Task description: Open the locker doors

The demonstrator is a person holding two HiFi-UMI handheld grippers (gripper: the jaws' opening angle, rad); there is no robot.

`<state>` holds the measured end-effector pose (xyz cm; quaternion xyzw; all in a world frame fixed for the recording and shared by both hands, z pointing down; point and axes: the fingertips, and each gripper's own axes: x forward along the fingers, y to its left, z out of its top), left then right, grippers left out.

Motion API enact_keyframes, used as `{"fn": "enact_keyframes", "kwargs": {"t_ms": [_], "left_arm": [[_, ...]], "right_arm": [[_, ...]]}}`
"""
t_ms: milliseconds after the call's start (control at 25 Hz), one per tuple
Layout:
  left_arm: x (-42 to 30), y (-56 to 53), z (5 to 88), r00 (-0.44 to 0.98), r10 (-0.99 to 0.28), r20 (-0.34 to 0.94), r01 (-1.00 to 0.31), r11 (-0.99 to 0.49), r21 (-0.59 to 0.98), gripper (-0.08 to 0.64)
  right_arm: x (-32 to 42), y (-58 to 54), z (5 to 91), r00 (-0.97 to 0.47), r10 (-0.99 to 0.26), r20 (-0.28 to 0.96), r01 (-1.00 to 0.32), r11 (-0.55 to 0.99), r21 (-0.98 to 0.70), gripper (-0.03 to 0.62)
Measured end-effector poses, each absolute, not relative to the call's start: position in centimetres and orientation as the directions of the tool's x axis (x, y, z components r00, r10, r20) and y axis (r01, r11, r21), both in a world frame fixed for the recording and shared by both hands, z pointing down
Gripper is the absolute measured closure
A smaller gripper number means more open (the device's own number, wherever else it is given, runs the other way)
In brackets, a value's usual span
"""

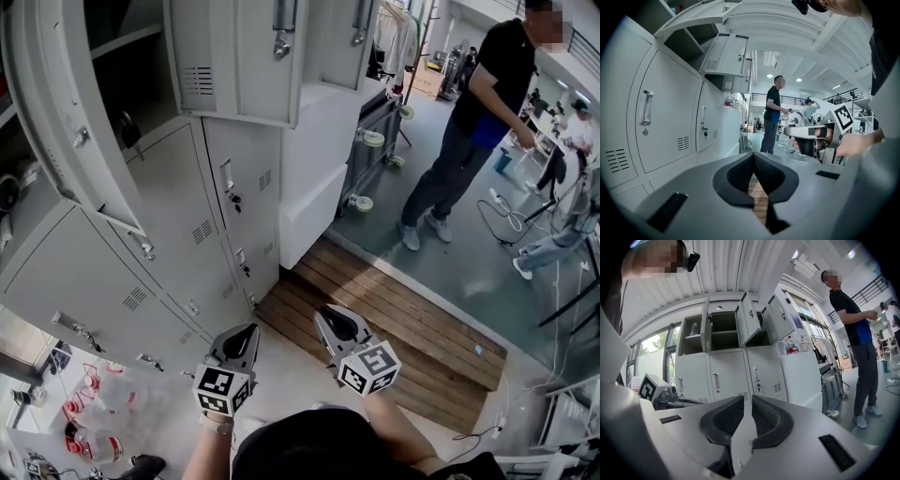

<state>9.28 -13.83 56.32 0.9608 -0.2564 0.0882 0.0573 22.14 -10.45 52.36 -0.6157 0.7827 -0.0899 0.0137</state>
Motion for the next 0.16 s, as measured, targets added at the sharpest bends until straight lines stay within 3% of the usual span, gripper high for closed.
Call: {"fn": "enact_keyframes", "kwargs": {"t_ms": [160], "left_arm": [[9.59,-13.60,56.51,0.856,-0.475,0.203,-0.494,-0.868,0.054,0.541]], "right_arm": [[22.39,-10.26,52.59,-0.238,-0.966,0.096,-0.961,0.220,-0.166,0.529]]}}
